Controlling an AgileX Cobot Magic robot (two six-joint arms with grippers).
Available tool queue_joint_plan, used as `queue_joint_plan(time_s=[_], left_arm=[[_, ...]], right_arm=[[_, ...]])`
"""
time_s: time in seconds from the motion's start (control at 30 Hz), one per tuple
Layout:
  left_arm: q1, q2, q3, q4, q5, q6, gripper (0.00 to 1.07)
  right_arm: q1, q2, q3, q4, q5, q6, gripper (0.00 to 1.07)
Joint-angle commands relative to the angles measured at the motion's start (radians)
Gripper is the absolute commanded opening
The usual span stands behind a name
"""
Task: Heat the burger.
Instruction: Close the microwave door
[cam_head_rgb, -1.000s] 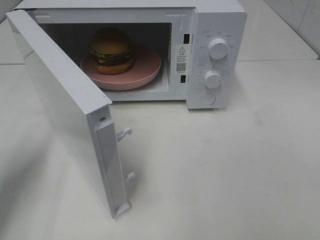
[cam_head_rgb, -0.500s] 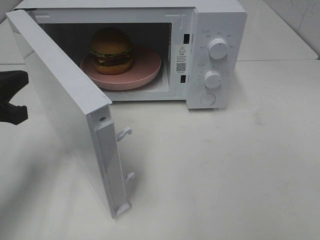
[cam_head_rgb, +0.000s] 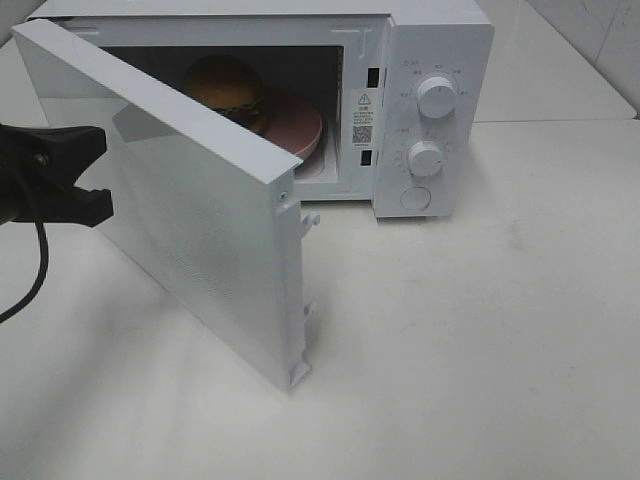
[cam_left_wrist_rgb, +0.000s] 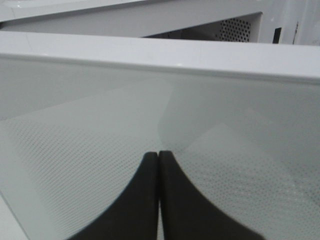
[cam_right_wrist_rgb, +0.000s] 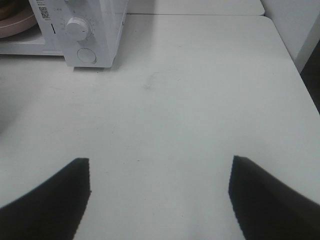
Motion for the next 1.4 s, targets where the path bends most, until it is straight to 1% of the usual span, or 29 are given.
queue_joint_plan(time_s=[0.03, 0.07, 0.13, 0.23, 0.3, 0.4, 0.47, 0.5, 0.57, 0.63, 0.67, 0.7, 0.77, 0.8, 0.83, 0.87, 0.9, 0.93, 0.97, 1.0, 1.03, 1.07, 1.13, 1.17, 1.2, 1.23, 1.3, 1.33, 1.4], left_arm=[[-0.036, -0.003, -0.031, -0.095, 0.053, 0.033, 0.00], [-0.036, -0.003, -0.031, -0.095, 0.053, 0.033, 0.00], [-0.086, -0.002, -0.063, -0.161, 0.092, 0.105, 0.00], [-0.098, 0.005, -0.073, -0.179, 0.100, 0.125, 0.00], [-0.140, 0.047, -0.102, -0.240, 0.106, 0.152, 0.00], [-0.153, 0.060, -0.111, -0.253, 0.106, 0.152, 0.00], [-0.209, 0.103, -0.152, -0.307, 0.107, 0.155, 0.00], [-0.209, 0.103, -0.152, -0.307, 0.107, 0.155, 0.00], [-0.246, 0.138, -0.195, -0.338, 0.107, 0.159, 0.00], [-0.257, 0.150, -0.210, -0.344, 0.107, 0.161, 0.00], [-0.277, 0.172, -0.237, -0.356, 0.107, 0.176, 0.00], [-0.277, 0.172, -0.237, -0.356, 0.107, 0.176, 0.00], [-0.309, 0.202, -0.278, -0.414, 0.108, 0.209, 0.00], [-0.309, 0.202, -0.278, -0.414, 0.108, 0.209, 0.00], [-0.330, 0.221, -0.307, -0.474, 0.107, 0.238, 0.00], [-0.330, 0.221, -0.307, -0.474, 0.107, 0.238, 0.00], [-0.341, 0.230, -0.318, -0.499, 0.108, 0.252, 0.00], [-0.364, 0.253, -0.348, -0.558, 0.108, 0.295, 0.00], [-0.364, 0.253, -0.348, -0.558, 0.108, 0.295, 0.00], [-0.372, 0.261, -0.360, -0.578, 0.108, 0.319, 0.00], [-0.390, 0.284, -0.392, -0.620, 0.108, 0.361, 0.00], [-0.390, 0.284, -0.392, -0.620, 0.108, 0.361, 0.00], [-0.412, 0.316, -0.442, -0.675, 0.108, 0.403, 0.00], [-0.412, 0.316, -0.442, -0.675, 0.108, 0.403, 0.00], [-0.427, 0.337, -0.473, -0.713, 0.108, 0.431, 0.00], [-0.427, 0.337, -0.473, -0.713, 0.108, 0.431, 0.00], [-0.440, 0.372, -0.521, -0.762, 0.111, 0.465, 0.00], [-0.440, 0.372, -0.521, -0.762, 0.111, 0.465, 0.00], [-0.449, 0.406, -0.566, -0.798, 0.119, 0.484, 0.00]], right_arm=[[-0.007, -0.030, 0.000, -0.001, 0.002, -0.002, 0.76], [-0.007, -0.030, 0.000, -0.001, 0.002, -0.002, 0.76], [-0.007, -0.030, 0.000, -0.001, 0.002, -0.002, 0.76], [-0.007, -0.030, 0.000, -0.001, 0.002, -0.002, 0.76], [-0.007, -0.030, 0.000, -0.001, 0.002, -0.002, 0.76], [-0.007, -0.030, 0.000, -0.001, 0.002, -0.002, 0.76], [-0.007, -0.030, 0.000, -0.001, 0.002, -0.002, 0.76], [-0.007, -0.030, 0.000, -0.001, 0.002, -0.002, 0.76], [-0.007, -0.030, 0.000, -0.001, 0.002, -0.002, 0.76], [-0.007, -0.030, 0.000, -0.001, 0.002, -0.002, 0.76], [-0.007, -0.030, 0.000, -0.001, 0.002, -0.002, 0.76], [-0.007, -0.030, 0.000, -0.001, 0.002, -0.002, 0.76], [-0.007, -0.030, 0.000, -0.001, 0.002, -0.002, 0.76], [-0.007, -0.030, 0.000, -0.001, 0.002, -0.002, 0.76], [-0.007, -0.030, 0.000, -0.001, 0.002, -0.002, 0.76], [-0.007, -0.030, 0.000, -0.001, 0.002, -0.002, 0.76], [-0.007, -0.030, 0.000, -0.001, 0.002, -0.002, 0.76], [-0.007, -0.030, 0.000, -0.001, 0.002, -0.002, 0.76], [-0.007, -0.030, 0.000, -0.001, 0.002, -0.002, 0.76], [-0.007, -0.030, 0.000, -0.001, 0.002, -0.002, 0.76], [-0.007, -0.030, 0.000, -0.001, 0.002, -0.002, 0.76], [-0.007, -0.030, 0.000, -0.001, 0.002, -0.002, 0.76], [-0.007, -0.030, 0.000, -0.001, 0.002, -0.002, 0.76], [-0.007, -0.030, 0.000, -0.001, 0.002, -0.002, 0.76], [-0.007, -0.030, 0.000, -0.001, 0.002, -0.002, 0.76], [-0.007, -0.030, 0.000, -0.001, 0.002, -0.002, 0.76], [-0.007, -0.030, 0.000, -0.001, 0.002, -0.002, 0.76], [-0.007, -0.030, 0.000, -0.001, 0.002, -0.002, 0.76], [-0.007, -0.030, 0.000, -0.001, 0.002, -0.002, 0.76]])
